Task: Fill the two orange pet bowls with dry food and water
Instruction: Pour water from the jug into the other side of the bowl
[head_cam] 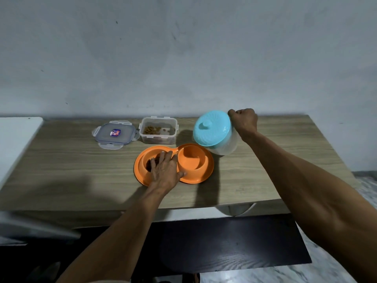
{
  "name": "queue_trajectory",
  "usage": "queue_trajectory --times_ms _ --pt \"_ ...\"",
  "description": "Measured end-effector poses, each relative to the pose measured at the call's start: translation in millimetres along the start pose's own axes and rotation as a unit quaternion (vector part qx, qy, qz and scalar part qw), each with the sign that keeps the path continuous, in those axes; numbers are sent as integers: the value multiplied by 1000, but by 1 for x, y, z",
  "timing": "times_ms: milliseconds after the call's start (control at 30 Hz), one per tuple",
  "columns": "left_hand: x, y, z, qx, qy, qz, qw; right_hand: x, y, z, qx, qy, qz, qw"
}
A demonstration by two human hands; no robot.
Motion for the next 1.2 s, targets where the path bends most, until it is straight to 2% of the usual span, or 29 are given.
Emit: queue_trajectory --times_ms 200,433,1200 --pt "2 1 -3 -11 -2 -3 1000 -5 19 -2 -74 29 84 993" --pt "3 3 -6 -2 -10 -9 1000 -9 30 -6 -115 51 137 983" --pt "2 3 -7 -6 -15 -10 1000 -21 49 -7 -183 66 192 962"
Point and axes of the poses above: each hand's wrist, its own x-axis towards the middle knuckle, its own z-axis out of the back of the hand, y = z × x, the point moved 3 cm from there along x, towards the middle knuckle, and after that the axes turned 6 degrees about z, right-handed, at the moved point
